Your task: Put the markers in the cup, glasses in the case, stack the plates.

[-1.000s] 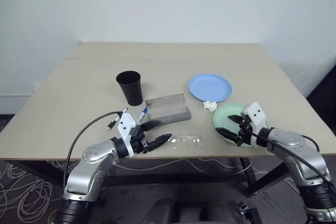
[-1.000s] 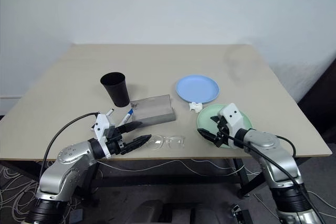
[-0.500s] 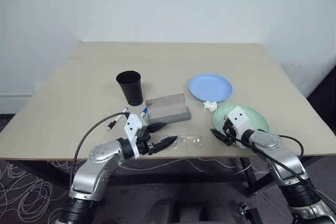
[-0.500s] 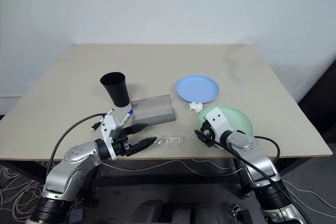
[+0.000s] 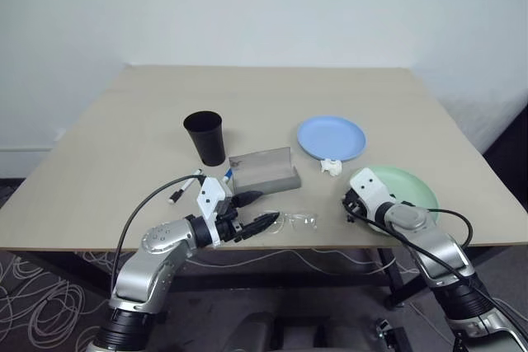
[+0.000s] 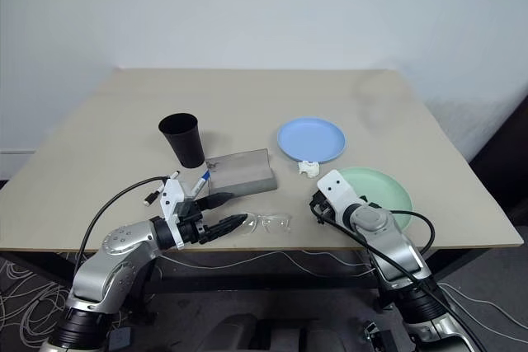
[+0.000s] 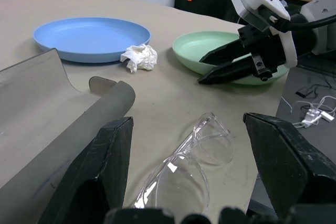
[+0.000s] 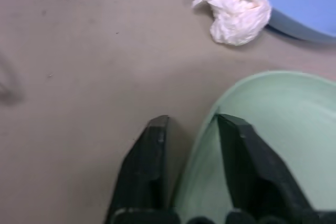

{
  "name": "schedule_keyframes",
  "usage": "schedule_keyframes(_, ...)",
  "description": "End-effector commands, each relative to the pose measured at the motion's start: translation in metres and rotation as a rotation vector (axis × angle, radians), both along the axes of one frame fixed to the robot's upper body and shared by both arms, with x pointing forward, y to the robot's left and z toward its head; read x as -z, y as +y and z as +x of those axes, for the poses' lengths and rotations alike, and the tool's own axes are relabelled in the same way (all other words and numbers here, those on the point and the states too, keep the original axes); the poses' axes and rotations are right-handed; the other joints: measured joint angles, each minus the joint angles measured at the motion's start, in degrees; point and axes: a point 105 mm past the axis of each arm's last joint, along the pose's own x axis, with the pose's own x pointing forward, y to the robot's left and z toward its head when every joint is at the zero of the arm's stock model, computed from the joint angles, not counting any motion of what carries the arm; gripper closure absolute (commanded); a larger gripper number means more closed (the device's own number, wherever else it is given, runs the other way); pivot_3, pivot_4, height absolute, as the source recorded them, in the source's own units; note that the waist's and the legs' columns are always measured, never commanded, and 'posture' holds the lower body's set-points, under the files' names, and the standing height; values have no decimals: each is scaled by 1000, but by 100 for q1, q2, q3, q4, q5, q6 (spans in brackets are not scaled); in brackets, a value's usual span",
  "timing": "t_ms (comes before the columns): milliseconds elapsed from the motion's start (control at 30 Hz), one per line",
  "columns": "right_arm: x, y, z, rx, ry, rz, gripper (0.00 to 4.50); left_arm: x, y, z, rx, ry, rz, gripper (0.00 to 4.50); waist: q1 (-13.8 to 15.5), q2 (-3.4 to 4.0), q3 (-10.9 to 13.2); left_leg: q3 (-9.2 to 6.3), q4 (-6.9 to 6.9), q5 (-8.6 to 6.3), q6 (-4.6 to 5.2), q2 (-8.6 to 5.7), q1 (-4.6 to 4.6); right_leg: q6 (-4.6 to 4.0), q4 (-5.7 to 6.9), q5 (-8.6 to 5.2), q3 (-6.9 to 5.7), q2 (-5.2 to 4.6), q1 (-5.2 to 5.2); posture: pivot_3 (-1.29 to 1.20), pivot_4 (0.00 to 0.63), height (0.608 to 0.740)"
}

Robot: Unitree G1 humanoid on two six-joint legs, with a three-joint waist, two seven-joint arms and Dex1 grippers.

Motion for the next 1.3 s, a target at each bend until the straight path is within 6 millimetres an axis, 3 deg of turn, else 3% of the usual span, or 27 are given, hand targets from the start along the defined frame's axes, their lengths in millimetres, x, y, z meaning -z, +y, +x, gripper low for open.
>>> schedule_keyframes(33, -5, -20, 8, 86, -33, -81, 3512, -13, -1, 4, 2, -55, -3, 947, 7, 0, 0, -1, 0, 0, 0, -1, 0, 0, 0, 1, 0, -1, 0, 0, 0, 740)
schedule_keyframes(200, -4, -22, 9, 88, -32, -85, 3512, -13, -2, 5, -4, -58, -2, 947, 18, 0, 0, 0, 0, 0, 0, -6, 0, 1, 2, 1, -4, -8, 4, 0, 0, 740)
schedule_keyframes(600, -23, -36, 27, 116, -134, -182, 3790, -12, -3, 8, -21, -69, 1, 947, 13, 1, 1, 0, -1, 4, -6, -6, 1, 1, 1, 0, -3, -5, 1, 0, 0, 740)
schedule_keyframes(833, -53, -39, 42, 73, -282, -242, 3790, -11, -3, 8, -28, -75, 4, 947, -15, 3, 2, 0, -3, 6, -10, -6, 0, 2, 1, 0, 3, -1, -5, 0, 0, 740)
schedule_keyframes(1100, -73, -26, 48, -45, -411, -280, 3806, -10, -3, 8, -31, -78, 5, 947, -22, 3, 2, -3, -6, 7, -11, -2, -1, 2, 1, 0, 6, 3, -8, 0, 0, 740)
schedule_keyframes(1300, -91, 7, 68, -300, -490, -240, 3806, -9, -6, 11, -16, -74, 6, 947, -53, 5, 4, -2, -3, 7, -10, -5, 0, 2, 2, 2, 8, 4, -8, 0, 0, 740)
